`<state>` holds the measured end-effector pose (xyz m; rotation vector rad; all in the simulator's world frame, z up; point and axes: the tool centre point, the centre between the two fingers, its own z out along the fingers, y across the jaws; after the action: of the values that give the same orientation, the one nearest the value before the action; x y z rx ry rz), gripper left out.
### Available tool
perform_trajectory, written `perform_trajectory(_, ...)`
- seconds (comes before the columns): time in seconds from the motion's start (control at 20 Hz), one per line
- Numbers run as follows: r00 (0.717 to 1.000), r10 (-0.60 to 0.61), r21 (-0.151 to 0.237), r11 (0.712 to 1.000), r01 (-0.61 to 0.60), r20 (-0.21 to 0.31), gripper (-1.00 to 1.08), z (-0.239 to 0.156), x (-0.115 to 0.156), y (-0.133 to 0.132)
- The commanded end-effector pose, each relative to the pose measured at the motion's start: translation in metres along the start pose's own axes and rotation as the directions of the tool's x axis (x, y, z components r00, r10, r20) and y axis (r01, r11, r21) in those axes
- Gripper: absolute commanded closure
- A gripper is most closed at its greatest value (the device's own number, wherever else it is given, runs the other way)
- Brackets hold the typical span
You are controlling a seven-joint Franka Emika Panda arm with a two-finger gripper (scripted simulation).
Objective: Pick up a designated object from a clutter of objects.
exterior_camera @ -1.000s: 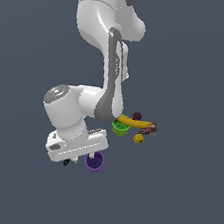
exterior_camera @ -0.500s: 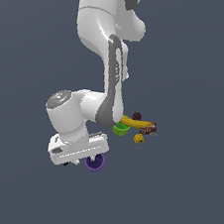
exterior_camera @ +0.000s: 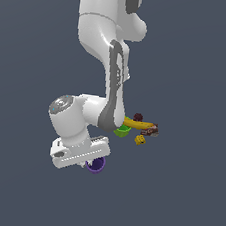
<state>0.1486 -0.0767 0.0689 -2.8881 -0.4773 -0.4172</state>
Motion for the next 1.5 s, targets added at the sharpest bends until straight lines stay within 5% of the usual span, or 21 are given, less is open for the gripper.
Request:
perform_trajectory(0.0,1.000,0.000,0.000,1.000,0.000,0.000,1.08,0.000,0.000,0.000)
perform_trajectory(0.75,1.000,0.000,-0.001,1.000,0.000,0.000,1.08,-0.024,-0.006,0.000)
perform_trajectory(1.45,1.000,0.000,-0.002,1.000,0.000,0.000,1.08,-0.137,-0.032,-0.003)
